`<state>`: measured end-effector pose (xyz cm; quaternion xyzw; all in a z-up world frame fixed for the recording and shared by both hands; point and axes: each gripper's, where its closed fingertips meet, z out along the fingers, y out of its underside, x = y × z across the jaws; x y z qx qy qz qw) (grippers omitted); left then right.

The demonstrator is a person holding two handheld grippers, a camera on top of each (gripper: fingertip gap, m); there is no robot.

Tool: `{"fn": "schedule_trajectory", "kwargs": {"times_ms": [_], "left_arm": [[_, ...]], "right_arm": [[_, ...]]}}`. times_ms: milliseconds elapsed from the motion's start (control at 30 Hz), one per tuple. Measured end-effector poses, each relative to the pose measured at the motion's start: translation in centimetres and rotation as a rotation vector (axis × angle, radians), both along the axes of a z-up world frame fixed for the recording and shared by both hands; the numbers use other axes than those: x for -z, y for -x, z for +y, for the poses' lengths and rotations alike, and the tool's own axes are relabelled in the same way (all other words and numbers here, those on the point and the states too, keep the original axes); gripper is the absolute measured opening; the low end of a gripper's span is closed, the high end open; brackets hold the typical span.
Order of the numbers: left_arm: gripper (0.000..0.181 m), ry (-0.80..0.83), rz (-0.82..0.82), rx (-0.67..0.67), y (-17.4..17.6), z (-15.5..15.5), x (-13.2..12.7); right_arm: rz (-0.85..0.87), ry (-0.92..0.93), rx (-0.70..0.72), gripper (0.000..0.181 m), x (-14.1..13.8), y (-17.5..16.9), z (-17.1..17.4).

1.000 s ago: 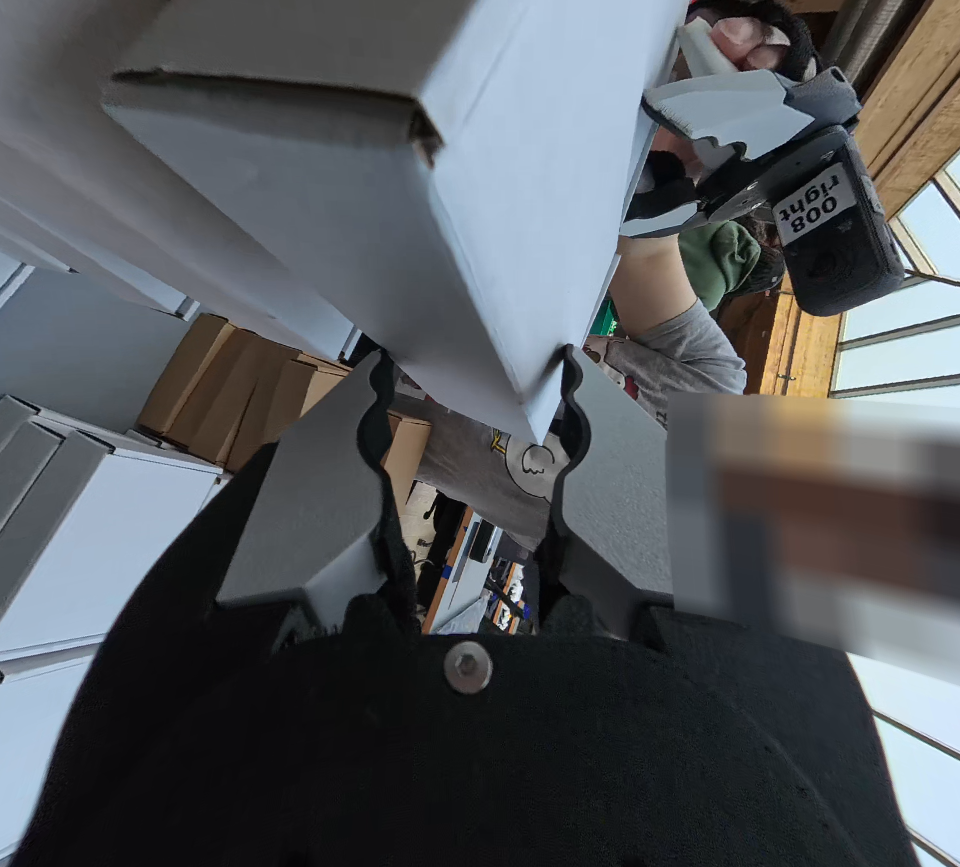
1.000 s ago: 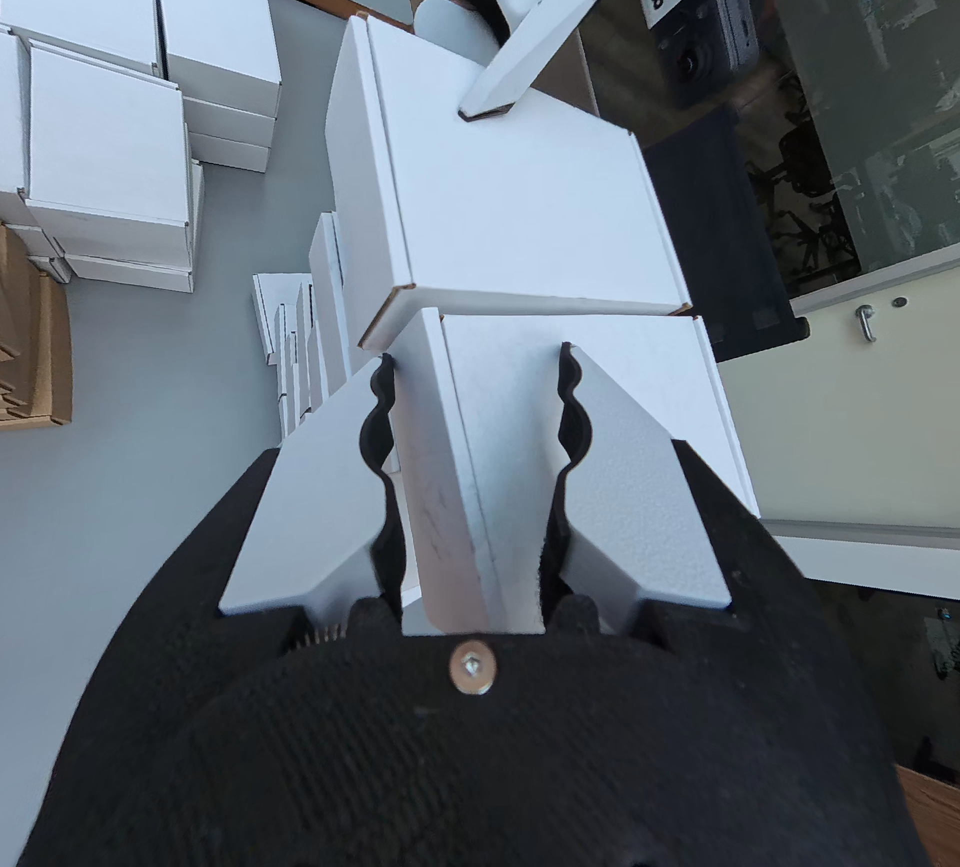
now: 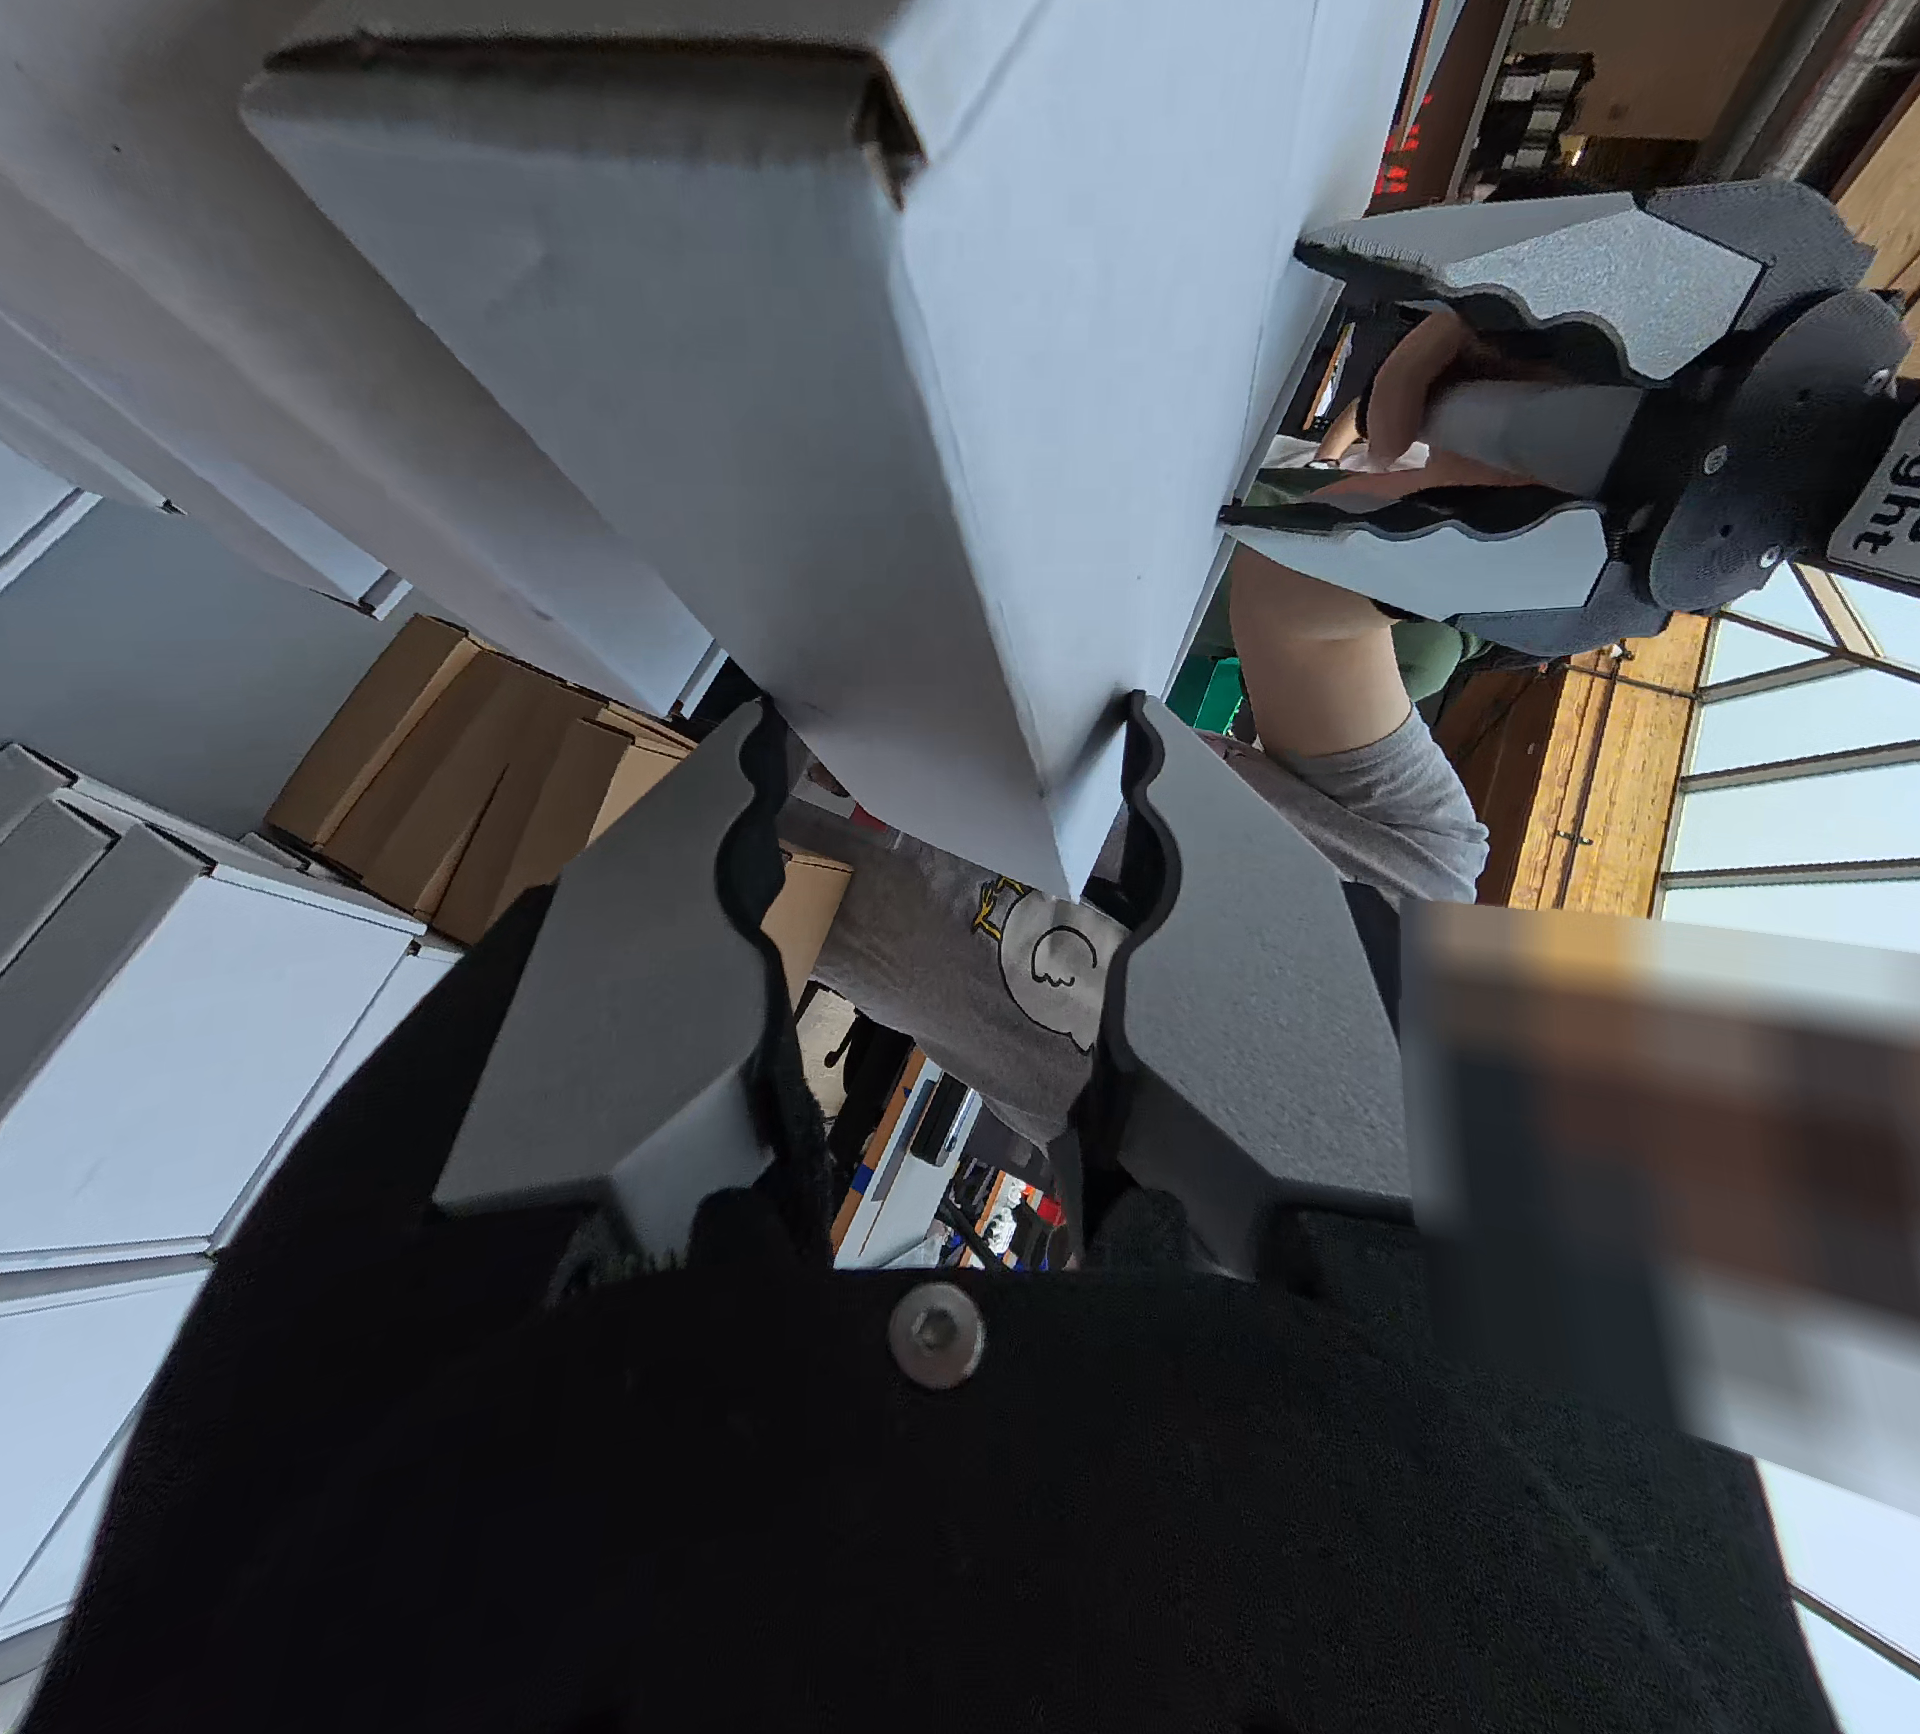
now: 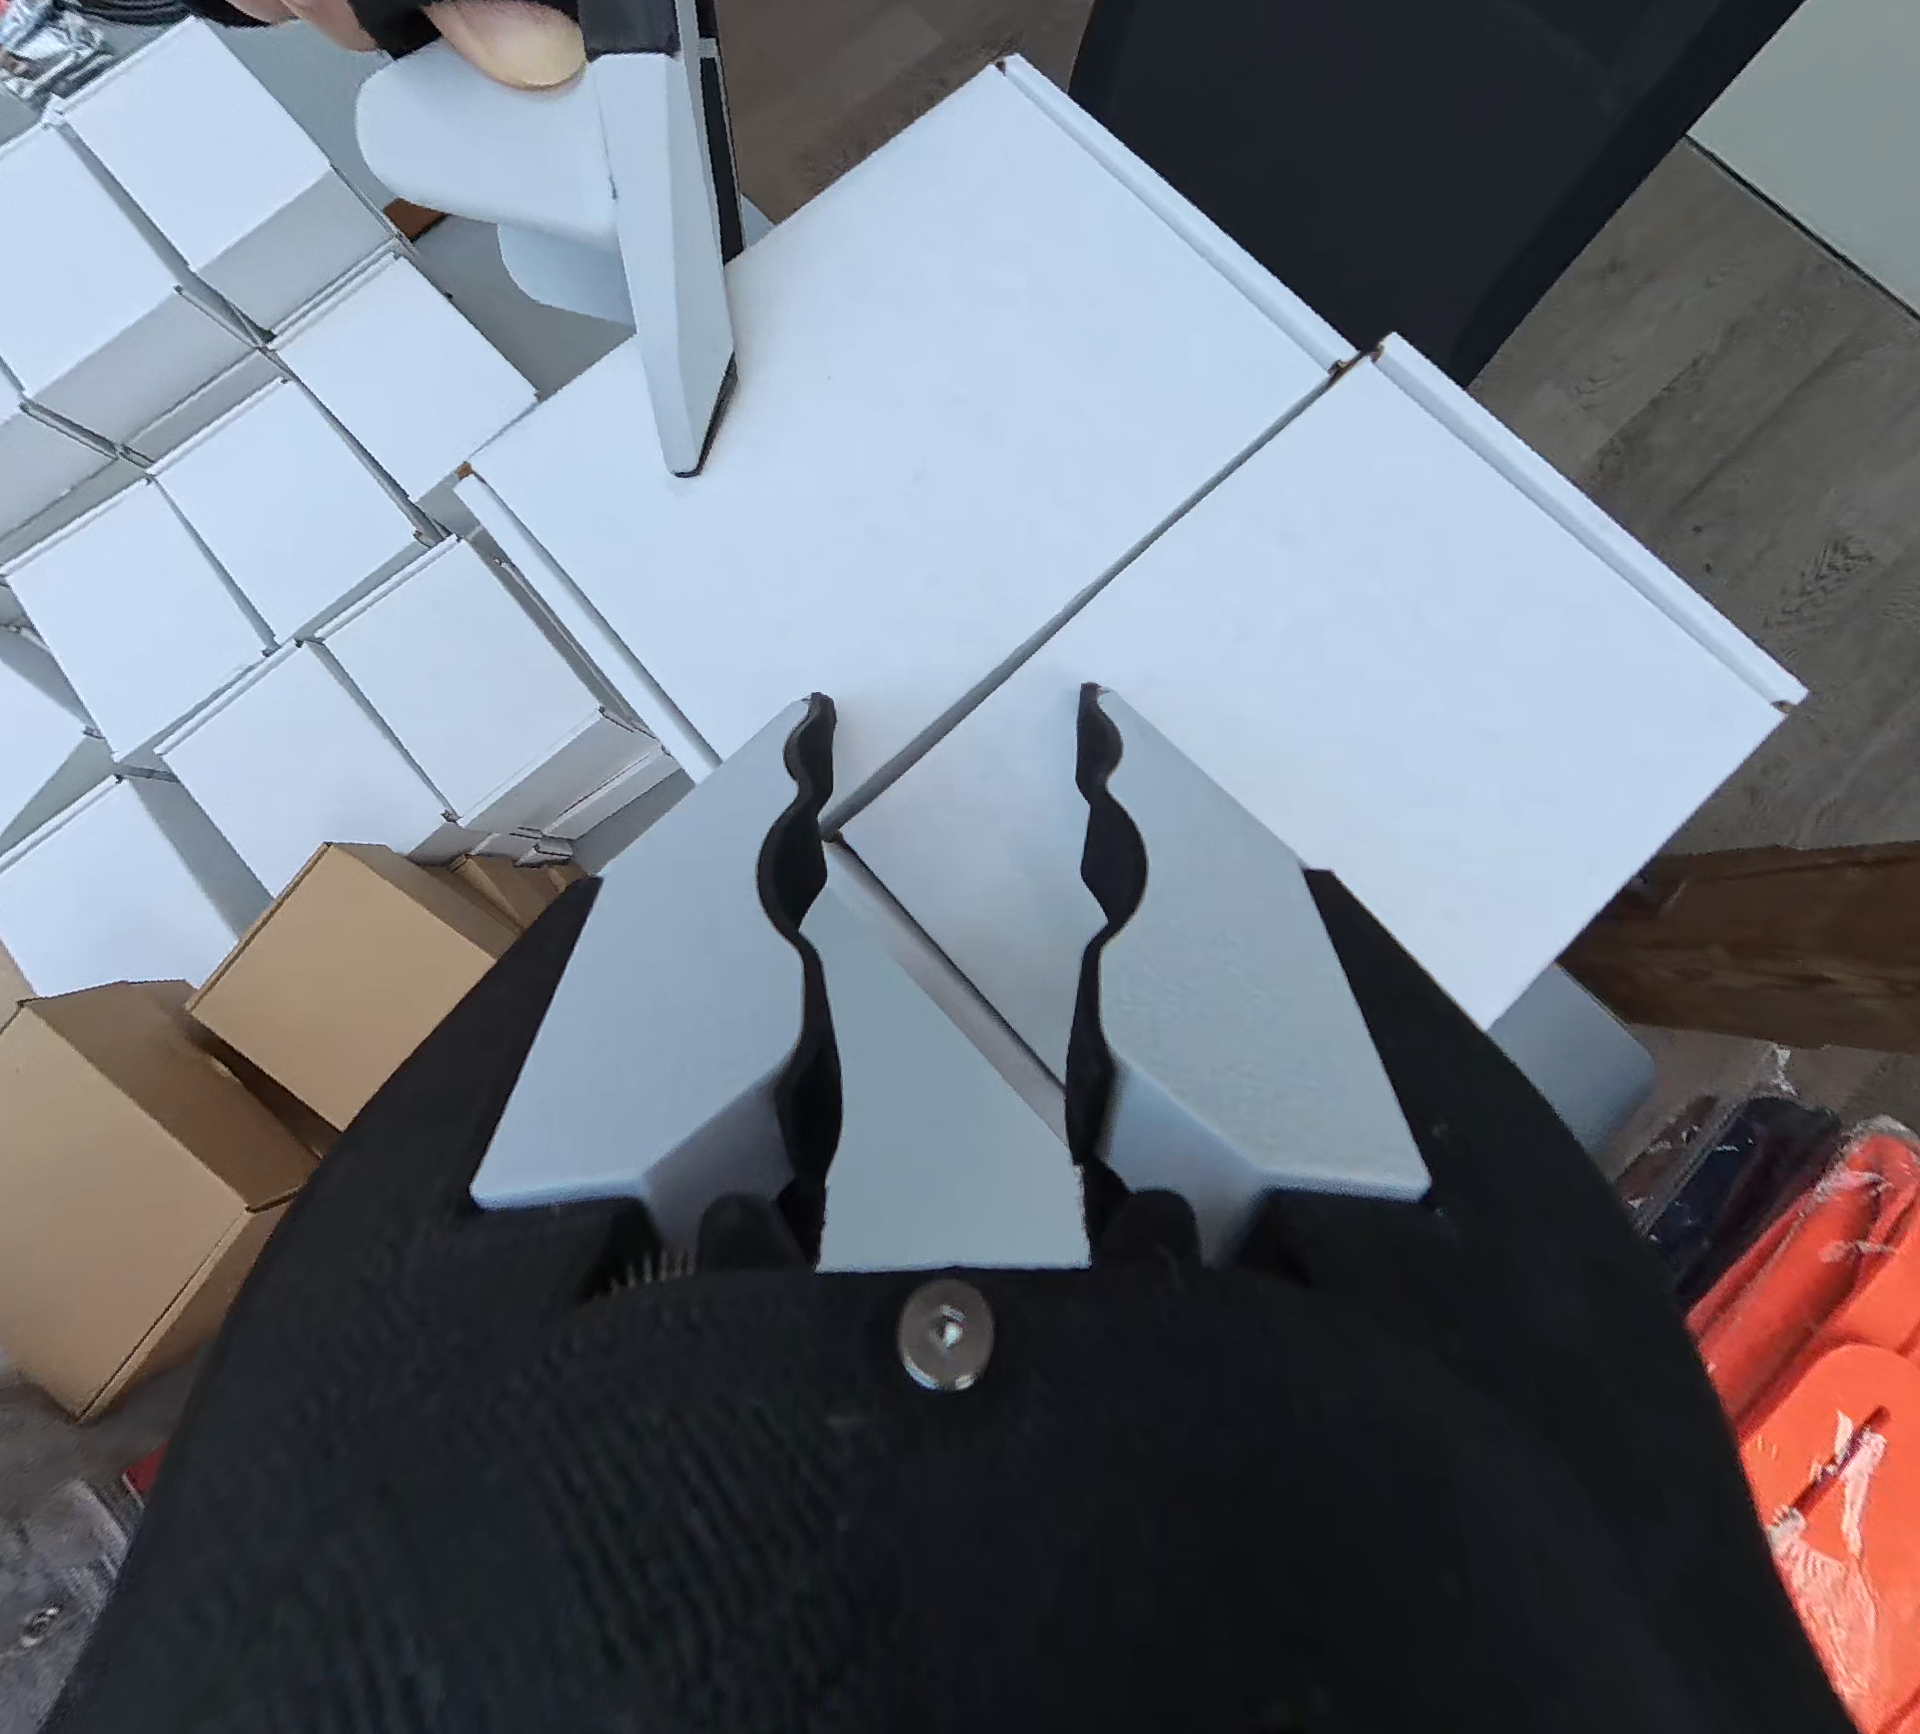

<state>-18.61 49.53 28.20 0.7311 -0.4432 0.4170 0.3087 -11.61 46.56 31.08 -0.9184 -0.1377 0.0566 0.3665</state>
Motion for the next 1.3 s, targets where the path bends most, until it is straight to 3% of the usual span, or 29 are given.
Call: {"fn": "schedule_trajectory", "kwargs": {"times_ms": [300,433,500,600,667,767,833,900,1000,1133,1300], "left_arm": [[0.067,-0.059,-0.091,-0.048,-0.1,0.5,-0.4],[0.064,-0.096,-0.299,-0.196,0.5,3.1,-3.6],[0.061,-0.202,-0.447,-0.284,2.5,5.1,-5.9],[0.062,-0.604,-0.568,-0.348,8.8,8.1,-6.2],[0.063,-0.891,-0.562,-0.296,15.0,8.6,-4.1],[0.065,-1.179,-0.38,-0.204,25.9,7.9,2.3],[0.065,-1.228,-0.272,-0.203,32.7,6.0,7.0],[0.068,-1.135,-0.232,-0.272,37.9,2.3,11.2],[0.087,-1.005,-0.233,-0.308,43.7,-5.0,16.5],[0.113,-1.024,-0.123,-0.085,49.6,-13.6,22.4],[0.126,-1.198,-0.051,0.244,53.0,-15.9,27.3]], "right_arm": [[0.003,-0.022,0.028,0.047,0.0,0.1,-0.3],[-0.003,-0.016,0.029,0.047,0.1,0.1,-0.5],[0.002,-0.02,0.031,0.047,0.1,0.0,-0.5],[0.008,-0.029,0.034,0.047,0.0,0.0,-0.6],[0.005,-0.032,0.034,0.047,0.0,0.0,-0.7],[0.003,-0.028,0.033,0.047,0.0,-0.1,-0.7],[0.002,-0.023,0.035,0.047,0.0,-0.1,-0.7],[-0.003,-0.022,0.033,0.047,0.0,0.0,-0.6],[-0.003,-0.023,0.029,0.046,0.0,0.0,-0.4],[-0.007,-0.014,0.025,0.046,0.0,0.0,-0.1],[-0.031,-0.001,0.013,0.046,0.0,0.3,0.1]]}}
